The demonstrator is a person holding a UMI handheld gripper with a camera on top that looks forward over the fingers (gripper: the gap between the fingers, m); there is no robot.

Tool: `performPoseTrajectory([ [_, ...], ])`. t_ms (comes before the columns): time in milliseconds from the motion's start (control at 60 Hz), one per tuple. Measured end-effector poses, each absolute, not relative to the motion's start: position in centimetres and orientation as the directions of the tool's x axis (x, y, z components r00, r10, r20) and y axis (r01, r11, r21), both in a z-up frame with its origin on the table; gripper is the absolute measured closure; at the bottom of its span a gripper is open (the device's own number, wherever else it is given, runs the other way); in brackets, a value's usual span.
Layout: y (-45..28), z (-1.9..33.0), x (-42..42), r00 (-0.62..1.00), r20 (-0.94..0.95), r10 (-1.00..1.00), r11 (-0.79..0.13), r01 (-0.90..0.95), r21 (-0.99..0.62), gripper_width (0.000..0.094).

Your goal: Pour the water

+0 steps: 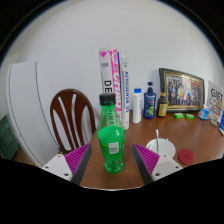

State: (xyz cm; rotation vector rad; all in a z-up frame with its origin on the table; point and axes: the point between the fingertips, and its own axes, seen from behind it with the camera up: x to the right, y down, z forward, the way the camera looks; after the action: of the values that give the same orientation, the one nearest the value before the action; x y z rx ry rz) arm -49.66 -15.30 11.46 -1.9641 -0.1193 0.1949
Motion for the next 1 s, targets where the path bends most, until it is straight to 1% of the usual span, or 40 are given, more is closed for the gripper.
performPoseTrajectory([
  [83, -13.1, 10.0, -50.4, 0.986, -0.09, 0.139, -0.384, -0.03, -0.923, 0.0105],
  [150, -12.1, 8.9, -50.9, 0.987, -0.097, 0.128, -0.386, -0.041, -0.922, 0.0177],
  [250, -11.0, 8.4, -50.7, 0.992, -0.081, 0.096, -0.36, -0.041, -0.932, 0.0352],
  [283, -10.8, 8.6, -50.5, 0.994, -0.069, 0.083, -0.342, -0.037, -0.939, 0.0437],
  [317, -10.7, 8.6, -50.4, 0.995, -0.06, 0.078, -0.336, -0.03, -0.941, 0.0438],
  [367, -10.5, 8.7, -50.5, 0.995, -0.053, 0.088, -0.322, -0.022, -0.946, 0.047],
  [400, -10.5, 8.6, -50.5, 0.994, -0.045, 0.096, -0.317, -0.012, -0.949, 0.0511],
  [483, -10.5, 8.7, -50.5, 0.994, -0.05, 0.094, -0.31, -0.018, -0.951, 0.0568],
  [533, -10.6, 8.9, -50.5, 0.994, -0.054, 0.1, -0.31, -0.021, -0.951, 0.0591],
  [583, -10.8, 9.3, -50.6, 0.992, -0.069, 0.104, -0.307, -0.034, -0.951, 0.0595],
  [650, -11.1, 10.9, -50.5, 0.985, -0.13, 0.113, -0.294, -0.092, -0.951, 0.0594],
  [717, -11.4, 13.1, -51.1, 0.953, -0.273, 0.13, -0.295, -0.226, -0.929, 0.0594],
  [767, -11.4, 14.7, -51.6, 0.895, -0.431, 0.118, -0.306, -0.38, -0.873, 0.0595],
  [833, -11.3, 16.7, -51.2, 0.736, -0.67, 0.097, -0.343, -0.607, -0.717, 0.0594],
  [917, -11.0, 19.0, -50.8, 0.444, -0.895, 0.043, -0.369, -0.826, -0.427, 0.0594],
  [1000, -10.6, 20.3, -49.9, 0.13, -0.991, -0.01, -0.374, -0.92, -0.117, 0.0595],
])
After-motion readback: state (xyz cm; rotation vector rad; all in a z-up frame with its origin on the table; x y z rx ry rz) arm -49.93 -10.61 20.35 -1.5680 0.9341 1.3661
